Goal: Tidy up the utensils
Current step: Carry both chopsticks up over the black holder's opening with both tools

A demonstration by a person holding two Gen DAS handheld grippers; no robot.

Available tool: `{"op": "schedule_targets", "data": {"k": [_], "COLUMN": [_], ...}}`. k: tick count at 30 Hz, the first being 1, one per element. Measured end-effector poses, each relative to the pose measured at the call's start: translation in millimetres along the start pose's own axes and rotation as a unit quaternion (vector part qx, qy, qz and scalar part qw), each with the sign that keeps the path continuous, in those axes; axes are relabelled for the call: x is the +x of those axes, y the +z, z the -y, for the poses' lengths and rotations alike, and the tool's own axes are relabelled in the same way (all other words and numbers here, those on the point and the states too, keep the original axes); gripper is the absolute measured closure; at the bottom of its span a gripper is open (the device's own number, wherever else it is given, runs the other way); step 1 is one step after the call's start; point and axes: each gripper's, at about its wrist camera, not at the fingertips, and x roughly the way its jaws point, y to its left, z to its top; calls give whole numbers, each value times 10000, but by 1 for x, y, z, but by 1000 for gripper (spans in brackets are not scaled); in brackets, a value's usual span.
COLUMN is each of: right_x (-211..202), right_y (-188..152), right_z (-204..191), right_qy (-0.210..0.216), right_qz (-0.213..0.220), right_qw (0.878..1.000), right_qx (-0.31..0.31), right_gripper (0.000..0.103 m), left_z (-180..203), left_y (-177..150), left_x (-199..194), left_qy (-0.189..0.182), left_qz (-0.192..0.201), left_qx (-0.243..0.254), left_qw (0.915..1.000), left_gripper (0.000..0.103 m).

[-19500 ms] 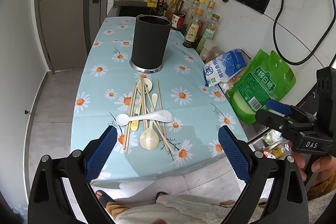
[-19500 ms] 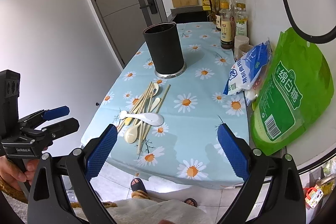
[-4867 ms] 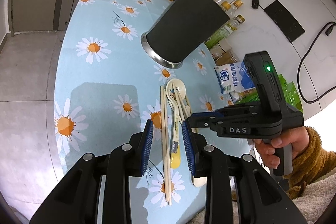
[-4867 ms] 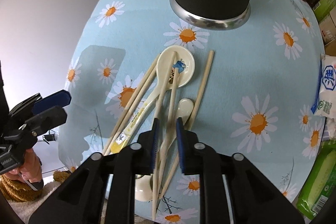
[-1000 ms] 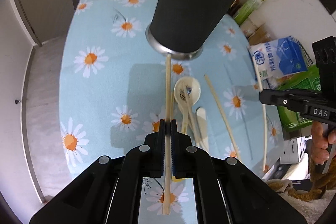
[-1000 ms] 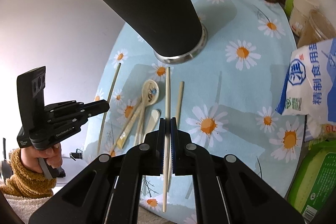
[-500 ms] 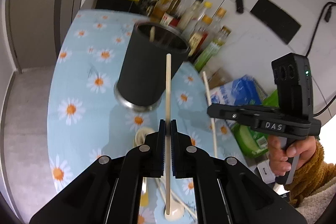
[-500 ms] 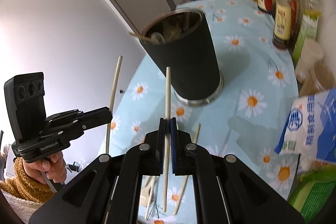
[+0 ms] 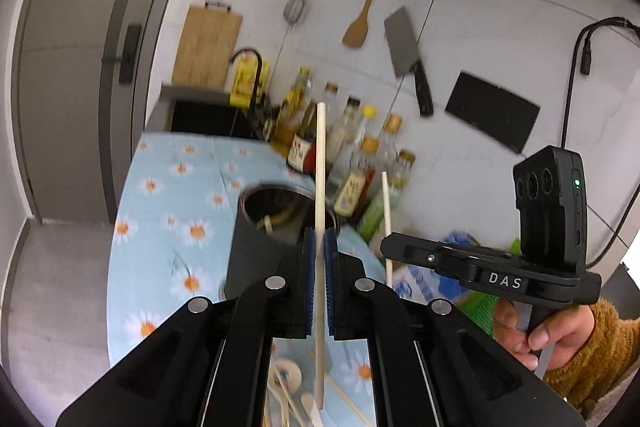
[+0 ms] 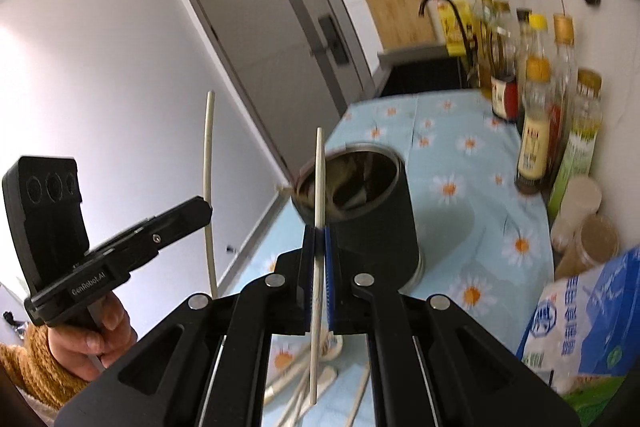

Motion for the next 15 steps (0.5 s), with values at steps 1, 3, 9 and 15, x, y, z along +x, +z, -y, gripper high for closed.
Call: {"op": "schedule_targets", "data": {"k": [1,3,9,15], "right_x": [-3,-6,-19,-19], "right_y": [3,10,35,59], "right_z": [-1,-2,-3,-3], "right_qy": [-16,14,100,132], "right_qz": [94,321,925,1332], "right_qw": [10000,9995,9957,9910], "right_qx": [-13,-20,45,22], "right_gripper": [97,97,97,97], "left_z": [-1,-3,-3,-2], "left_y": [2,7,23,39], "left_x": [1,1,-1,6], "left_qy": [24,24,-40,-184], "left_qz": [86,251,842,1288], "left_qx": [6,-7,43,116], "left_qw": [10000,9997,9964,9914], "left_gripper": [99,99,99,99]}}
